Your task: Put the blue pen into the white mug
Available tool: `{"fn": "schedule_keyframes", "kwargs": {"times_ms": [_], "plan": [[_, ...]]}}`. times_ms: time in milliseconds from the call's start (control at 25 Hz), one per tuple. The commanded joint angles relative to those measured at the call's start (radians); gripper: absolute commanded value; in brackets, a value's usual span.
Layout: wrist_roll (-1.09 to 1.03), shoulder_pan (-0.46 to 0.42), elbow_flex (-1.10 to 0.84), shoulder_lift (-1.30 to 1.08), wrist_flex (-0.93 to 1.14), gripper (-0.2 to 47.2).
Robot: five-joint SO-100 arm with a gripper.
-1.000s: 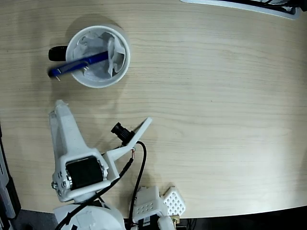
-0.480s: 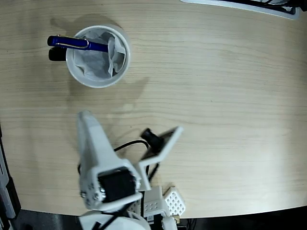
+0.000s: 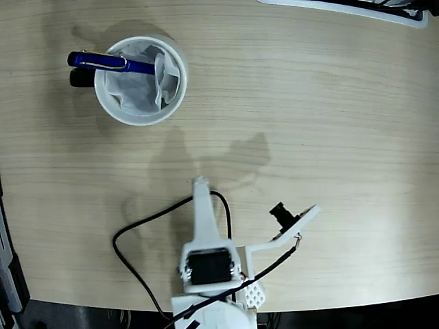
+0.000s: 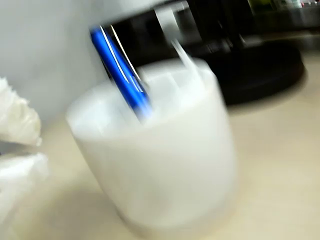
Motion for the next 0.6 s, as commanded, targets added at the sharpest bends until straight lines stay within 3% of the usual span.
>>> {"fn": "schedule_keyframes", "kwargs": {"times_ms": [0,200,560], "plan": [[-0.081,0.026,0.072,0.101,0.087,0.0],[-0.132,0.104,0.158,0.222,0.293,0.0],[-0.126,0.250,0.258,0.399,0.468,0.0]]}}
